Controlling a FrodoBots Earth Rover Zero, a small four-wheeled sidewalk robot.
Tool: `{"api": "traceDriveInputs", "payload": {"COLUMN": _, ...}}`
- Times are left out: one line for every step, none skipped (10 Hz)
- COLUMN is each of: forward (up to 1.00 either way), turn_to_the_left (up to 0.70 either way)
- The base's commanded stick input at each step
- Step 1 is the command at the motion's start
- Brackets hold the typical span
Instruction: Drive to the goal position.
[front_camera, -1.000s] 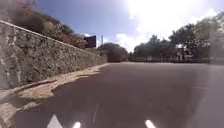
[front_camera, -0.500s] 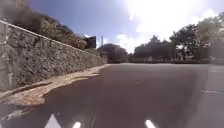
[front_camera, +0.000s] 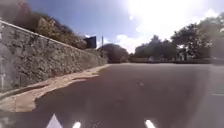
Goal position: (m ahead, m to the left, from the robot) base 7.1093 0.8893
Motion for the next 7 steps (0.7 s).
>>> {"api": "traceDriveInputs", "payload": {"forward": 0.50, "turn_to_the_left": 0.00}}
{"api": "traceDriveInputs", "payload": {"forward": 0.50, "turn_to_the_left": 0.00}}
{"api": "traceDriveInputs", "payload": {"forward": 0.50, "turn_to_the_left": 0.00}}
{"api": "traceDriveInputs", "payload": {"forward": 0.50, "turn_to_the_left": 0.00}}
{"api": "traceDriveInputs", "payload": {"forward": 0.50, "turn_to_the_left": 0.00}}
{"api": "traceDriveInputs", "payload": {"forward": 0.50, "turn_to_the_left": 0.00}}
{"api": "traceDriveInputs", "payload": {"forward": 0.50, "turn_to_the_left": 0.00}}
